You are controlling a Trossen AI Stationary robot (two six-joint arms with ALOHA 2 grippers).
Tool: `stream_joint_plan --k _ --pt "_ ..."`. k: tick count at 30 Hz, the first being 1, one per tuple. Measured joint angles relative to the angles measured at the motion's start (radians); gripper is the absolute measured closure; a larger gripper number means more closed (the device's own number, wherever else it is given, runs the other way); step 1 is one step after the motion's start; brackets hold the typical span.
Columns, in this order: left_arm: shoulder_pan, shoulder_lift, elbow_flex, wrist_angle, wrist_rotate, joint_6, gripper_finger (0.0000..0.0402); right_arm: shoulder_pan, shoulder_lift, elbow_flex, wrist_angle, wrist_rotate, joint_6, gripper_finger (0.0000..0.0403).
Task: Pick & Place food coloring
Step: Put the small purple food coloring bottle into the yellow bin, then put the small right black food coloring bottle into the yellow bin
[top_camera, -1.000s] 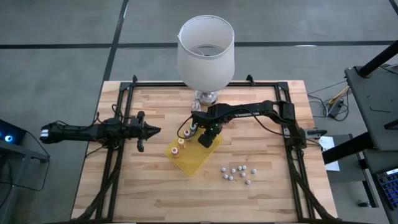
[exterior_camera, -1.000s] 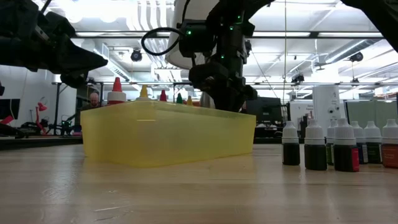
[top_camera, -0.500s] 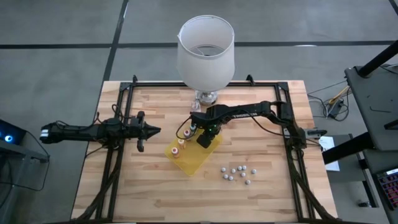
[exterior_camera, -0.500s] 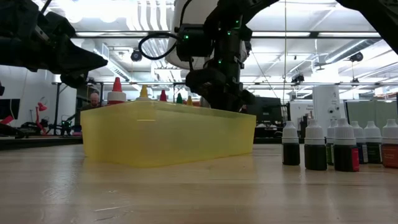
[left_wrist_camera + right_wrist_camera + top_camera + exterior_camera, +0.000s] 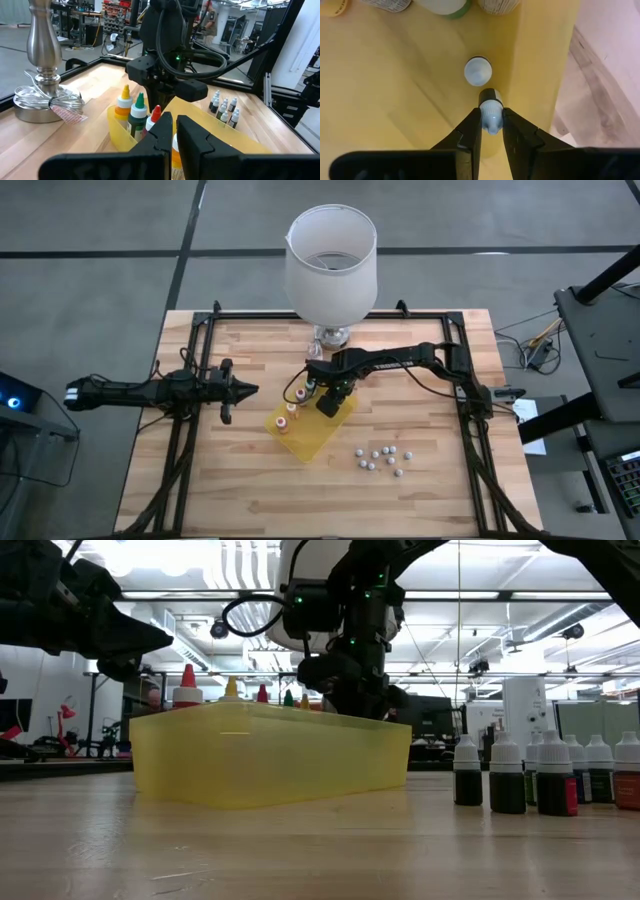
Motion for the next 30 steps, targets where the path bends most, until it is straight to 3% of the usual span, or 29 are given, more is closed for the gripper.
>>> stream_joint_plan --k 15,30 --pt "0.000 0.000 0.000 0.000 0.000 0.000 0.0401 0.001 0.000 0.000 0.003 0.007 -0.007 0.0342" --pt "0.000 0.000 0.000 0.000 0.000 0.000 0.0401 0.001 0.000 0.000 0.002 0.007 -0.006 0.0292"
